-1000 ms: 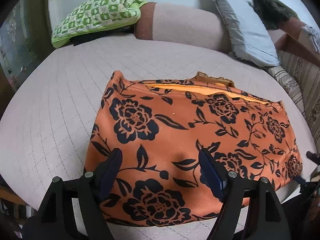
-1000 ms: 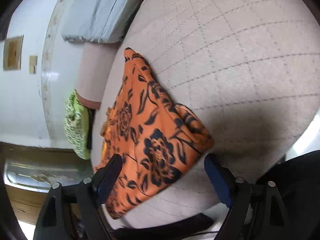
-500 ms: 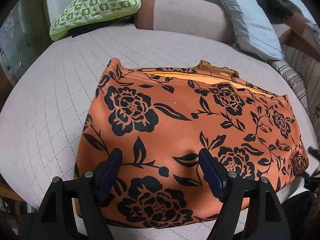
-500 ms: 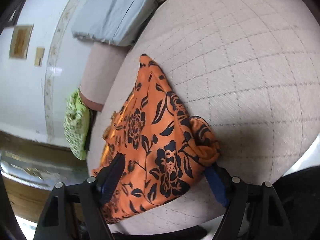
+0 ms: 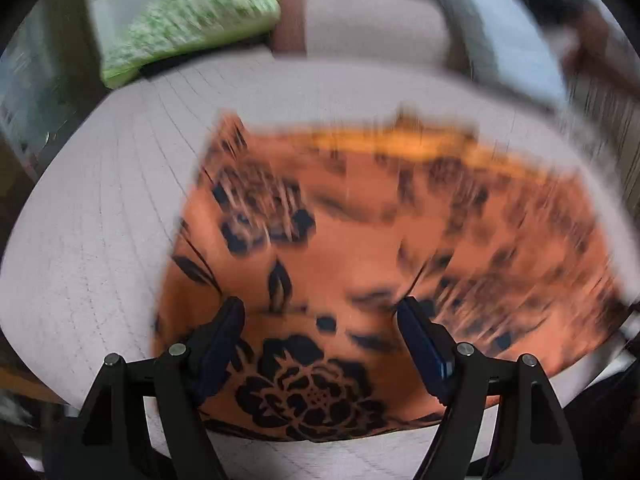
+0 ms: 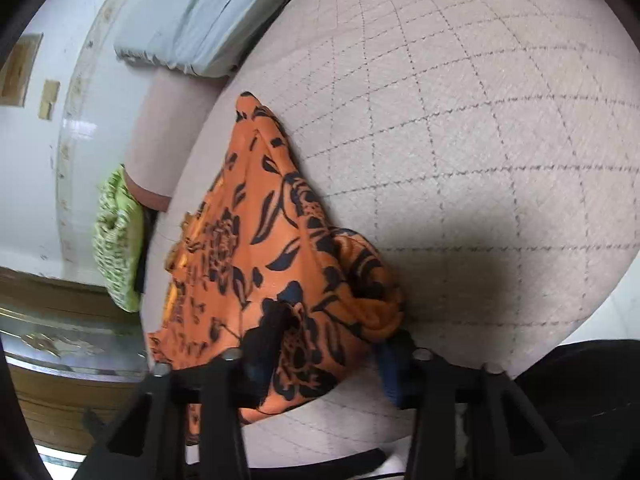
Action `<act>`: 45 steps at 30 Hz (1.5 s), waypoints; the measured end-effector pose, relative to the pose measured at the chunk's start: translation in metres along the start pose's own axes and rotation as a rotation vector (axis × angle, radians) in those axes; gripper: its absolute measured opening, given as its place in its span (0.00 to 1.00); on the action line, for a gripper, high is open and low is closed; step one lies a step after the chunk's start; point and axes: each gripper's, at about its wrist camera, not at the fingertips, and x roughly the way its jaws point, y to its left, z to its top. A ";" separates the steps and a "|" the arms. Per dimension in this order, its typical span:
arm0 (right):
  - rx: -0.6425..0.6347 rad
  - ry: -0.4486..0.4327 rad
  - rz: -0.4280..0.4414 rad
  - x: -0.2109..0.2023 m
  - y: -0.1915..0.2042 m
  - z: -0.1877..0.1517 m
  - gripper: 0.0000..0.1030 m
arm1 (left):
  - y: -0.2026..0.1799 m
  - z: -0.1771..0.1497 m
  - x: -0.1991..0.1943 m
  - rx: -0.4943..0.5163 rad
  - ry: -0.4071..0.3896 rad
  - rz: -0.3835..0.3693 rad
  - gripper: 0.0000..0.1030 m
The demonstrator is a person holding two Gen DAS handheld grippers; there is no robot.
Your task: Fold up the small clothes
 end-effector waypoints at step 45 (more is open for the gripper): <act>-0.752 0.217 0.225 0.120 0.308 -0.216 0.75 | 0.170 -0.015 -0.115 -0.387 -0.280 -0.183 0.84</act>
